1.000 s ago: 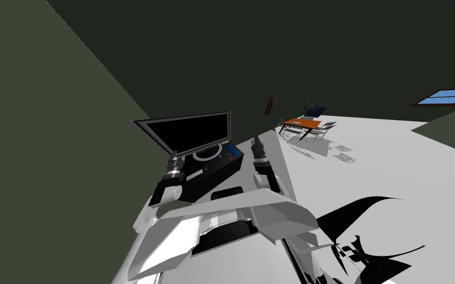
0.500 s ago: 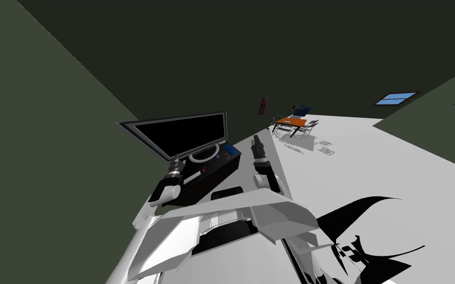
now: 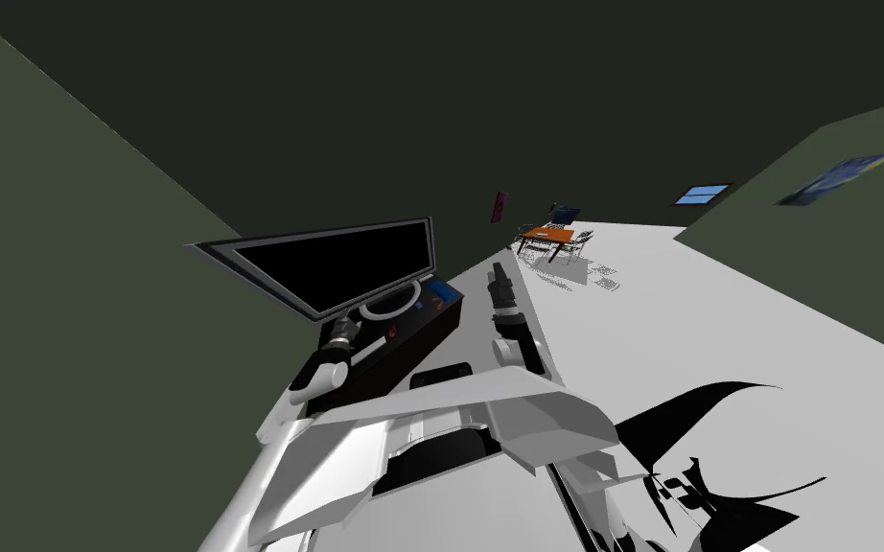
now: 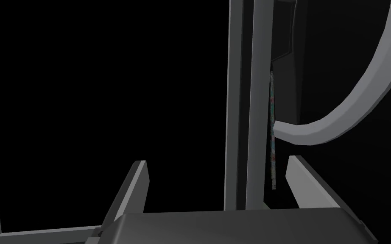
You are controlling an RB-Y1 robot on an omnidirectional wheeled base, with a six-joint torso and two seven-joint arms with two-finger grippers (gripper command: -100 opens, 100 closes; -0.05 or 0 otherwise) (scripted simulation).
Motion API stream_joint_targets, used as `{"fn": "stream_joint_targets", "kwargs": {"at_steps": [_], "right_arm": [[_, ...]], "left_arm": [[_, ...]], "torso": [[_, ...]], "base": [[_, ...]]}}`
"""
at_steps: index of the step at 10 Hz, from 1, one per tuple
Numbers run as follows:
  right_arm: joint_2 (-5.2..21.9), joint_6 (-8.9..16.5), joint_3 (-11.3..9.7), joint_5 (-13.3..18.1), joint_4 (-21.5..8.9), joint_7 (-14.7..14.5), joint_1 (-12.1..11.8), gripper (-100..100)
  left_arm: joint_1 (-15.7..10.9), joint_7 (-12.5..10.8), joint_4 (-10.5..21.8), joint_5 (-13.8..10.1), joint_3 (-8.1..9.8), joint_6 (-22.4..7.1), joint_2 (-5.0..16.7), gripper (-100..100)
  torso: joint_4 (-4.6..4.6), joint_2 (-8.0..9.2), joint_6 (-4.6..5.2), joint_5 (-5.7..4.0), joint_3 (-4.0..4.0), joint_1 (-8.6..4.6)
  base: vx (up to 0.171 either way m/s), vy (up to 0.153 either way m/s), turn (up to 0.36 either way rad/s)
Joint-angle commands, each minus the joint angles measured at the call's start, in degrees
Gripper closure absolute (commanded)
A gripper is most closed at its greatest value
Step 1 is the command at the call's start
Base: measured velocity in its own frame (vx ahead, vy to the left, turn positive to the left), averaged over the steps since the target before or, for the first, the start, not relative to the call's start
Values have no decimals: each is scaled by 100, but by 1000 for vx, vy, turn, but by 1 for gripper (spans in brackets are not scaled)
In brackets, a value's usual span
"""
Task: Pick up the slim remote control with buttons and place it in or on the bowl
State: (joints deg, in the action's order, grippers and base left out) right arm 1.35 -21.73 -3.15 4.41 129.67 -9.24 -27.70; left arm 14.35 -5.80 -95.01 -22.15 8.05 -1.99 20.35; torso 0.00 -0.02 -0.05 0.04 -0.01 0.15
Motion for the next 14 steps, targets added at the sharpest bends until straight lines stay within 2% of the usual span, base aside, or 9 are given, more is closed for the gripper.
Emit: {"fn": "stream_joint_targets", "kwargs": {"at_steps": [1, 2, 3, 4, 9, 11, 12, 13, 14], "right_arm": [[0, 0, 0, 0, 0, 0, 0, 0], [0, 0, 0, 0, 0, 0, 1, 0], [0, 0, 0, 0, 0, 0, 0, 0], [0, 0, 0, 0, 0, 0, 1, 0], [0, 0, 0, 0, 0, 0, 0, 0], [0, 0, 0, 0, 0, 0, -1, 0], [0, 0, 0, 0, 0, 0, -1, 0], [0, 0, 0, 0, 0, 0, 0, 0], [0, 0, 0, 0, 0, 0, -1, 0]], "left_arm": [[-118, -64, 286, -203, 33, -286, 153, -100], [-118, -64, 403, -203, 33, -394, 153, -100], [-180, -108, 544, -373, 42, -597, 260, -100], [-180, -108, 706, -373, 42, -681, 260, -100], [-337, -226, 1590, -876, 43, -1451, 547, -100], [-337, -226, 1713, -876, 43, -1549, 547, -100], [-381, -260, 1925, -1040, 37, -1827, 631, -100], [-381, -260, 2039, -1040, 37, -1835, 631, -100], [-421, -292, 2272, -1200, 28, -2064, 709, -100]], "torso": [[0, 0, 0, 0, 0, 0], [0, 0, 4, 0, 0, 2], [0, 0, 0, 0, 0, -1], [0, -1, 5, -1, -1, -1], [-1, -4, -2, 0, -2, 1], [-1, -3, -3, 0, -2, 0], [-1, -5, -3, -1, -3, -5], [-1, -7, 3, -1, -4, -3], [-1, -7, -1, -1, -4, -1]], "base": [[-15, 28, -208], [-11, 29, -132], [-11, 23, -234], [-10, 28, -113], [-9, 30, -186], [-5, 21, -43], [0, 15, -193], [1, 26, -150], [1, 31, -177]]}}
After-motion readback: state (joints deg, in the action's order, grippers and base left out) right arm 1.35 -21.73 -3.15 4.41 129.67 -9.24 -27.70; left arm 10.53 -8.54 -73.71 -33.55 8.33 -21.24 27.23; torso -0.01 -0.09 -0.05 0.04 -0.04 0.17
